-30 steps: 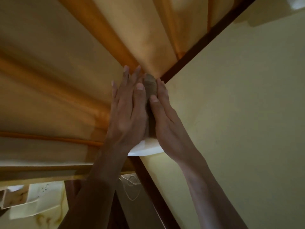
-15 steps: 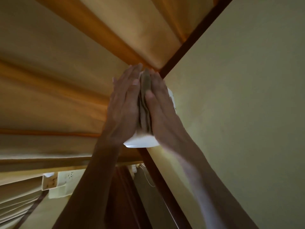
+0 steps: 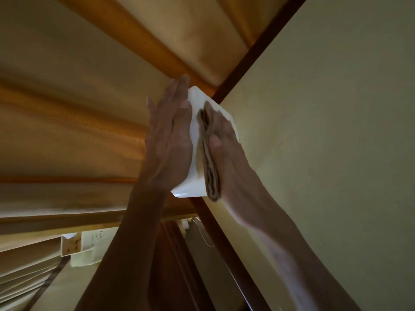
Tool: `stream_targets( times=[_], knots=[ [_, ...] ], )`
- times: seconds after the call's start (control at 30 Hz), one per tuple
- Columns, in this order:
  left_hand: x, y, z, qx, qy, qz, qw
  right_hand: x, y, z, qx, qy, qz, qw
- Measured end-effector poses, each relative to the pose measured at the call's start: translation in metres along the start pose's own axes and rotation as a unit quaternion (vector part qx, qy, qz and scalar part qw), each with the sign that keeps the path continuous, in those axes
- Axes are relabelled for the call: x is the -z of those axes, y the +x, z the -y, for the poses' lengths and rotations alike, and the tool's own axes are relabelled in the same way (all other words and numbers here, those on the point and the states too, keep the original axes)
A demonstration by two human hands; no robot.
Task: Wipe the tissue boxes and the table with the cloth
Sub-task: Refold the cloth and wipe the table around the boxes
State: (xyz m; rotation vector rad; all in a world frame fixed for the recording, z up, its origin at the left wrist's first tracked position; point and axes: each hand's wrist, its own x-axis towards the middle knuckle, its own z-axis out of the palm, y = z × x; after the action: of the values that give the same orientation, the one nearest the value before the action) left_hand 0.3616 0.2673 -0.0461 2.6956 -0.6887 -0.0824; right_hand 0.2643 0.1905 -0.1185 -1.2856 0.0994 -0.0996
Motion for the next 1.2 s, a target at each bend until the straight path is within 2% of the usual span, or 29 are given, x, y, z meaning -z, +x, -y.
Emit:
stream_targets(
  times=[0.1, 0.2, 0.37, 0.5, 0.7, 0.93, 1.03, 1.2],
  knots=[
    [-0.001, 0.003, 0.005, -0.024, 0.041, -0.011, 0.999, -0.007, -0.023, -0.005, -0.022, -0.001, 0.000, 1.000],
    [0.001, 0.002, 0.001, -0.018, 0.023, 0.018, 0.999, -0.006, -0.016, -0.004, -0.032, -0.008, -0.007, 0.999],
    [0.002, 0.002, -0.004, -0.016, 0.024, 0.016, 0.999, 0.006, 0.061, -0.015, -0.001, -0.031, -0.049, 0.998],
    [0.003, 0.000, -0.005, 0.009, 0.009, 0.026, 1.000, 0.021, 0.104, -0.026, -0.009, -0.012, -0.038, 0.999],
    [0.004, 0.001, -0.008, 0.015, 0.014, 0.020, 1.000, 0.012, 0.071, -0.032, 0.025, -0.020, -0.022, 0.999],
    [0.003, 0.001, -0.011, 0.026, 0.022, 0.014, 0.999, 0.004, -0.022, -0.035, -0.032, 0.013, 0.026, 0.999],
    [0.004, 0.002, -0.012, 0.050, 0.000, 0.014, 0.999, 0.006, -0.010, -0.029, -0.029, 0.003, 0.012, 1.000],
    [0.004, 0.001, -0.010, 0.043, -0.012, 0.011, 0.999, 0.023, 0.066, -0.019, -0.019, -0.032, -0.020, 0.999]
  ],
)
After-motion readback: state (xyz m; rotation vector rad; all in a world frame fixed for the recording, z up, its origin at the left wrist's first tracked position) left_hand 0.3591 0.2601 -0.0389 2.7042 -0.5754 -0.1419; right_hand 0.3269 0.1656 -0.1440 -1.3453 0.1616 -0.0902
